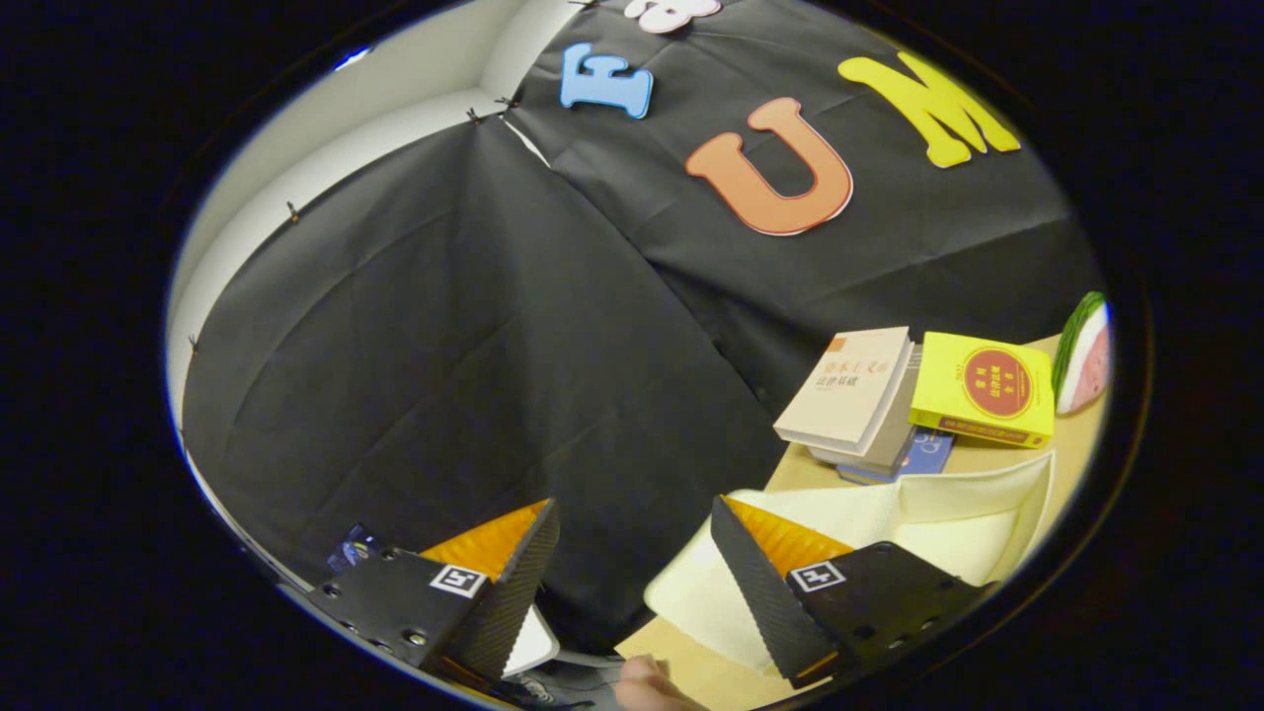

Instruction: Open the storage box then place both shoes into the box .Put the left shoe in first, then the right shoe, with the right side of both shoes facing outward in a uniform manner.

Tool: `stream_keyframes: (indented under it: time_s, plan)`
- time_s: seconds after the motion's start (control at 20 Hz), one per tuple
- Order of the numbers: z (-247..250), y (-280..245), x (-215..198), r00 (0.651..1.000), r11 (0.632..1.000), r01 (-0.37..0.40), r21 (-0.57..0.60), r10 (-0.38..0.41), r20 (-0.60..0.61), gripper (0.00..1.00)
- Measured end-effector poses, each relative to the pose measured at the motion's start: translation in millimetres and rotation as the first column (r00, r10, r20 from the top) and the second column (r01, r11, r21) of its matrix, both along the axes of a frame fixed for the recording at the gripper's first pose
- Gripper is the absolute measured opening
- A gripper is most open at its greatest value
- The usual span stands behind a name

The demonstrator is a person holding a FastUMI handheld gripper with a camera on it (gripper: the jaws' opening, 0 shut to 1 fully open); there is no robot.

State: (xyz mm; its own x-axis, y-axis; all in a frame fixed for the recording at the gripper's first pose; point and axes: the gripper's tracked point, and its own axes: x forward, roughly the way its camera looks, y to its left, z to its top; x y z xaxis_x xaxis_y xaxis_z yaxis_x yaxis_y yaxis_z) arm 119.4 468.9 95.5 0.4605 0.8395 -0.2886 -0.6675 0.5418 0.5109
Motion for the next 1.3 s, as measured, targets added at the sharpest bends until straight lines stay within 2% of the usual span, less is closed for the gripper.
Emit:
stream_keyframes:
  time_s: [0.2, 0.4, 0.55, 0.65, 0.8, 1.0, 1.3]
  plan:
    - [-6, -42, 2, 0.999, 0.998, 0.045, -0.034, -0.044, 0.022, 0.95]
    - [-25, -115, 17, 0.991, 0.986, 0.129, -0.107, -0.125, 0.043, 0.95]
    - [-49, -181, 36, 0.975, 0.954, 0.218, -0.206, -0.204, 0.087, 0.95]
    - [-64, -223, 46, 0.963, 0.934, 0.271, -0.232, -0.259, 0.082, 0.95]
    - [-89, -280, 51, 0.95, 0.91, 0.309, -0.275, -0.308, 0.05, 0.95]
    - [-133, -365, 61, 0.914, 0.819, 0.398, -0.413, -0.395, 0.097, 0.95]
    - [-199, -437, 42, 0.902, 0.74, 0.36, -0.569, -0.432, 0.008, 0.93]
